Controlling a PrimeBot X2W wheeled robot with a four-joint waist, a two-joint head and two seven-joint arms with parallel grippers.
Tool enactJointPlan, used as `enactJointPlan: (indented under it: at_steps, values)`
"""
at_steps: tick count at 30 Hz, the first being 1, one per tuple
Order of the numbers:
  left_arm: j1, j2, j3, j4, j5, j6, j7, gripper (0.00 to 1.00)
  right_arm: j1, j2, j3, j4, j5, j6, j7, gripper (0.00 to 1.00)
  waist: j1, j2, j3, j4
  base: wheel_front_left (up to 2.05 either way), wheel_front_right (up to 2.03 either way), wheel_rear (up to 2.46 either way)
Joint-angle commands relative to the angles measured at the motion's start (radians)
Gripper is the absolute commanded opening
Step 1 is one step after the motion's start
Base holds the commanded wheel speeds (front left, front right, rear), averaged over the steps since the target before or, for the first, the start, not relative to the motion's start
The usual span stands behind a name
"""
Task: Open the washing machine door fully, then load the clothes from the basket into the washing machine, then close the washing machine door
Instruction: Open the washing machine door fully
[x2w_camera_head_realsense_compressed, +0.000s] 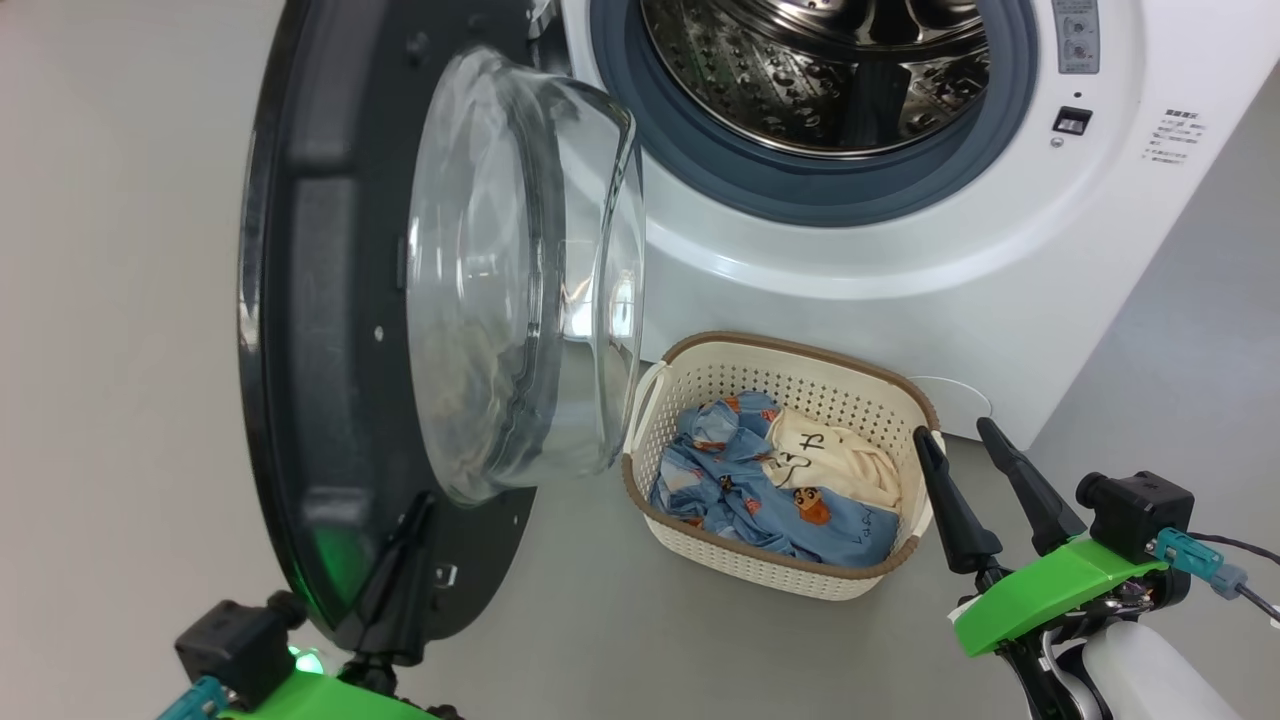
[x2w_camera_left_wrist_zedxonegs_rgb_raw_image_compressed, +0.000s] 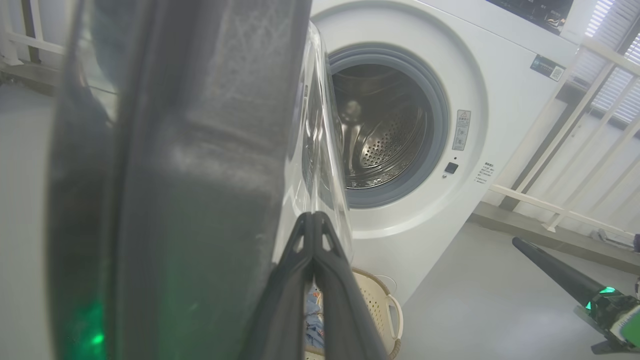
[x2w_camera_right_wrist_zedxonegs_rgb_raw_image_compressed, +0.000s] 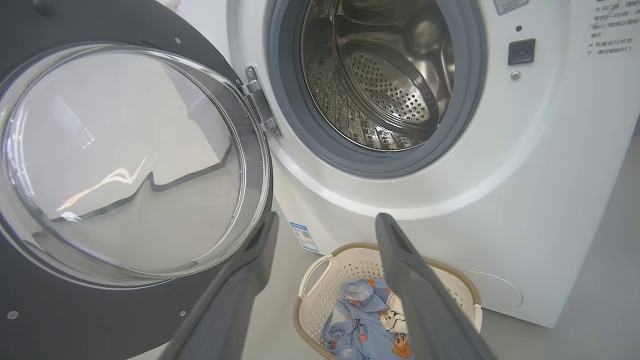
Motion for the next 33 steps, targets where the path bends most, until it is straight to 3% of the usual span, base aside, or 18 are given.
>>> enactJointPlan:
  at_steps: [1, 16, 25, 33]
  values:
    - [-0.019, 0.029, 0.06, -0.005, -0.009, 0.018, -0.01, 0.0, 0.002, 0.003, 0.016, -0.02, 0.011, 0.005, -0.012, 1.0, 0.0, 0.0, 0.003, 0.009, 0.0, 0.0, 0.0]
    - [-0.113, 0.092, 0.156, 0.113, -0.068, 0.019, 0.007, 0.0, -0.003, 0.014, 0.014, -0.02, 0.013, 0.005, -0.012, 1.0, 0.0, 0.0, 0.012, 0.056, 0.0, 0.0, 0.0]
    - [-0.226, 0.149, 0.198, 0.254, -0.086, 0.007, 0.02, 0.0, -0.014, 0.012, 0.014, -0.021, 0.01, 0.005, -0.012, 1.0, 0.0, 0.0, 0.029, 0.085, 0.0, 0.0, 0.0]
    - [-0.333, 0.185, 0.247, 0.414, -0.134, -0.036, 0.003, 0.0, -0.04, 0.001, 0.018, -0.028, 0.004, 0.005, -0.012, 1.0, 0.0, 0.0, 0.075, 0.079, 0.0, 0.0, 0.0]
